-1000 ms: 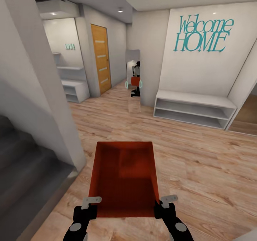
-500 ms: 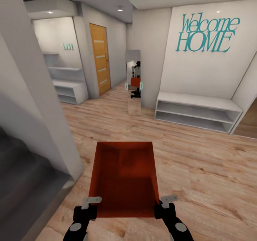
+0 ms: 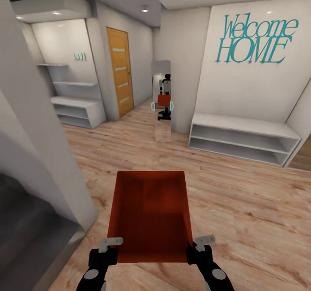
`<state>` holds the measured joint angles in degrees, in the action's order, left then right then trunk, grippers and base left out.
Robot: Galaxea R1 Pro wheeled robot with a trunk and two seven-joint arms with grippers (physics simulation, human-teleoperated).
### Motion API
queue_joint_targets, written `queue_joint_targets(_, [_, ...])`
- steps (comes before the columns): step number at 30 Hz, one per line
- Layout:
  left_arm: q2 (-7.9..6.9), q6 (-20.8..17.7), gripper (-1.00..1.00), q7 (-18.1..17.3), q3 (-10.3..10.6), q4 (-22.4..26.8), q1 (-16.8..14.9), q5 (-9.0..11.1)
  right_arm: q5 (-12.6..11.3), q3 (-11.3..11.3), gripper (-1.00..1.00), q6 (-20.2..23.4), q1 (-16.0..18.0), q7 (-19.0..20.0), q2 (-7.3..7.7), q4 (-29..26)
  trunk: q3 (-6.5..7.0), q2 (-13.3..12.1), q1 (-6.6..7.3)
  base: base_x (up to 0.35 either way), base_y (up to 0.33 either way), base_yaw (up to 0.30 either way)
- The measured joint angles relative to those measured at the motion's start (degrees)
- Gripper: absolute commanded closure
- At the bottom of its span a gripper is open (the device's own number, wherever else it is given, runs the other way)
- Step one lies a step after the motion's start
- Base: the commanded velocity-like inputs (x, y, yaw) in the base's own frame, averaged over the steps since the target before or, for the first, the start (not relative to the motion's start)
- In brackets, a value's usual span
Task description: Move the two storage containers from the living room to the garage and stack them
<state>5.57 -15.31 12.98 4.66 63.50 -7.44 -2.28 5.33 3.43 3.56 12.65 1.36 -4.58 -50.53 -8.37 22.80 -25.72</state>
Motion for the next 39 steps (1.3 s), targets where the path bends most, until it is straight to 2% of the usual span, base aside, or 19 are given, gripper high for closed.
queue_joint_targets(11, [0.04,-0.09,1.0,0.02,-0.01,0.0,-0.04,-0.02,0.0,-0.02,1.0,0.0,0.0,0.0,0.0,0.01,0.0,0.0,0.0,0.328,0.0,0.003])
queue_joint_targets(15, [0.06,-0.15,1.0,0.07,-0.03,0.03,0.0,-0.04,-0.01,-0.01,1.0,0.0,0.0,0.01,0.0,0.05,-0.05,0.0,0.0,0.328,-0.058,0.187])
queue_joint_targets(23, [0.06,-0.14,1.0,0.27,0.09,0.01,-0.01,0.12,0.01,-0.02,1.0,0.01,0.01,0.0,0.01,0.03,-0.21,0.0,0.0,0.316,-0.162,0.255])
queue_joint_targets(39, [0.06,-0.11,1.0,0.35,0.14,-0.01,-0.03,0.18,0.0,-0.01,1.0,0.02,0.05,0.0,0.02,0.02,-0.25,0.0,0.0,0.309,-0.189,0.016])
